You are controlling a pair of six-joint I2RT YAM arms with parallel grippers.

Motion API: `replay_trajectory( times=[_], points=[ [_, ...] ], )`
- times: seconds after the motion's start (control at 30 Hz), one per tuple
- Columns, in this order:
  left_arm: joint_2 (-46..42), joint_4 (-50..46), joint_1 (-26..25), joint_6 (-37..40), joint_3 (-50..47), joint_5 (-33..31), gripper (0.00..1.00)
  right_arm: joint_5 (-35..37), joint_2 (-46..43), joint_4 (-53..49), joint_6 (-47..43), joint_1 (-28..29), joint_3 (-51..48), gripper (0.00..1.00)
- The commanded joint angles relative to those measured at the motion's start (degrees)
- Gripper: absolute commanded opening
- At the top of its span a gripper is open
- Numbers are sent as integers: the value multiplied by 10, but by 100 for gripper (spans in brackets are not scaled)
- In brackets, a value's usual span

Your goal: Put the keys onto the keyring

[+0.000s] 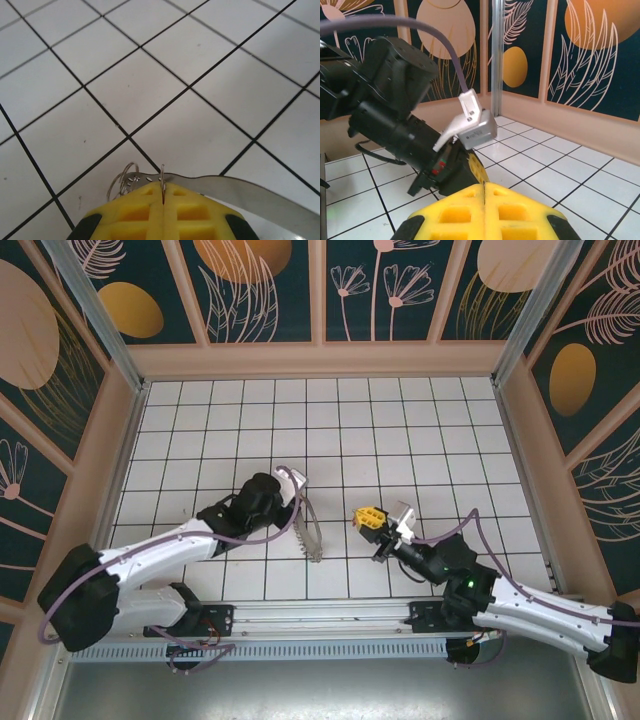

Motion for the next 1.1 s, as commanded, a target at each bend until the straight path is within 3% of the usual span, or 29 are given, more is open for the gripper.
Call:
replay_trajectory(
  times=[0.0,0.4,0.63,1.07],
  points=[
    [45,31,4,-31,20,9,0,21,-9,9,7,-5,-7,0],
    [152,47,29,-38,59,13,0,20,-18,17,2,-11,-20,0],
    [157,39,38,-54,47,18,0,19,-11,8,9,-23,-20,0],
    [99,2,39,-84,6,26,31,-3,20,15,28,-62,-17,0]
  ],
)
